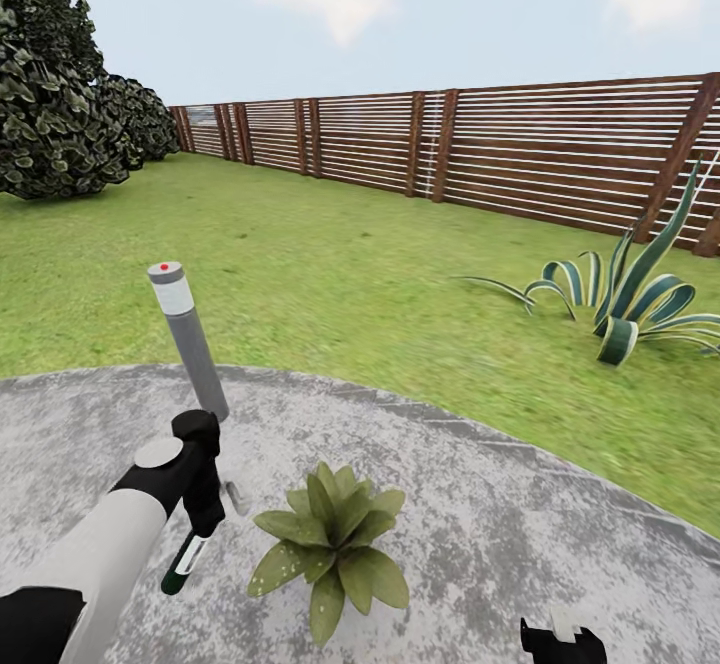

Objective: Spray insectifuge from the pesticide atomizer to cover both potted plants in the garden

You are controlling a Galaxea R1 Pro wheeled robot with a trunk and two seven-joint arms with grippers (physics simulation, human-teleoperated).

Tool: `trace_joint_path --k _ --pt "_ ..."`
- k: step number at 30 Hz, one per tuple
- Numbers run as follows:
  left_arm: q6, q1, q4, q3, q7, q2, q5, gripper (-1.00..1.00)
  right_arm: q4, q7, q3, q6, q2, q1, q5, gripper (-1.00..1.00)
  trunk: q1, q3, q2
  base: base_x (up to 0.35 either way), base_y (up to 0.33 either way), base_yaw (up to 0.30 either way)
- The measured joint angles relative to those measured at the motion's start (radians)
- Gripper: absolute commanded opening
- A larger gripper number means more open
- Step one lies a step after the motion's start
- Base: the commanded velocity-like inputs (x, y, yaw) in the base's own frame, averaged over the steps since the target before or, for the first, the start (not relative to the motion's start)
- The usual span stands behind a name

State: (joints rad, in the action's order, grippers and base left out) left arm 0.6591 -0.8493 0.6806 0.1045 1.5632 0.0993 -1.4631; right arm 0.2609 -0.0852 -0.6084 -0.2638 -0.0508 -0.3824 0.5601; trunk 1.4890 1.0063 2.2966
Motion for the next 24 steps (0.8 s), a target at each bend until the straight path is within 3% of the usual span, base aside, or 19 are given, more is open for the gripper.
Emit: trace_joint_path --k 4,9,12,15,18,21,23,24 --pt "-0.007 0.008 -0.001 0.027 0.0 0.013 -0.001 -1.0 0.0 0.0 0.0 0.0 0.0 0.0 0.001 1.0 0.0 0.0 0.0 0.006 0.005 0.0" --pt "-0.01 0.019 -0.004 0.033 0.0 0.016 0.0 -1.0 0.0 -0.001 0.0 0.0 0.0 0.0 0.002 1.0 0.0 0.0 0.0 0.0 0.0 0.0" --pt "-0.01 0.06 -0.001 0.032 0.0 0.016 0.006 -1.0 0.0 -0.001 0.0 0.0 0.0 0.0 0.002 1.0 0.0 0.0 0.0 0.0 0.0 0.0" --pt "-0.009 0.081 0.0 0.027 -0.006 0.005 0.011 -1.0 0.0 0.0 0.001 0.0 0.001 0.0 0.002 1.0 0.0 0.0 0.0 0.0 0.0 0.0" --pt "-0.009 0.085 0.007 0.028 -0.024 -0.027 0.013 -1.0 -0.001 -0.001 0.002 0.0 0.001 0.0 0.002 1.0 0.0 0.0 0.0 0.0 0.0 0.0" --pt "-0.014 0.086 0.075 0.019 -0.033 -0.043 0.017 -1.0 -0.001 0.0 0.002 0.0 0.001 0.0 0.002 1.0 0.0 0.0 0.0 0.0 0.0 0.0" --pt "-0.04 0.086 0.093 0.017 -0.035 -0.041 0.037 -1.0 -0.001 0.0 0.002 0.0 0.001 0.0 0.002 1.0 0.0 0.0 0.0 0.0 0.0 0.0" --pt "-0.068 0.086 0.099 0.017 -0.037 -0.039 0.068 -1.0 -0.001 0.0 0.002 0.0 0.001 0.0 0.002 1.0 0.0 0.0 0.0 0.0 0.0 0.0"
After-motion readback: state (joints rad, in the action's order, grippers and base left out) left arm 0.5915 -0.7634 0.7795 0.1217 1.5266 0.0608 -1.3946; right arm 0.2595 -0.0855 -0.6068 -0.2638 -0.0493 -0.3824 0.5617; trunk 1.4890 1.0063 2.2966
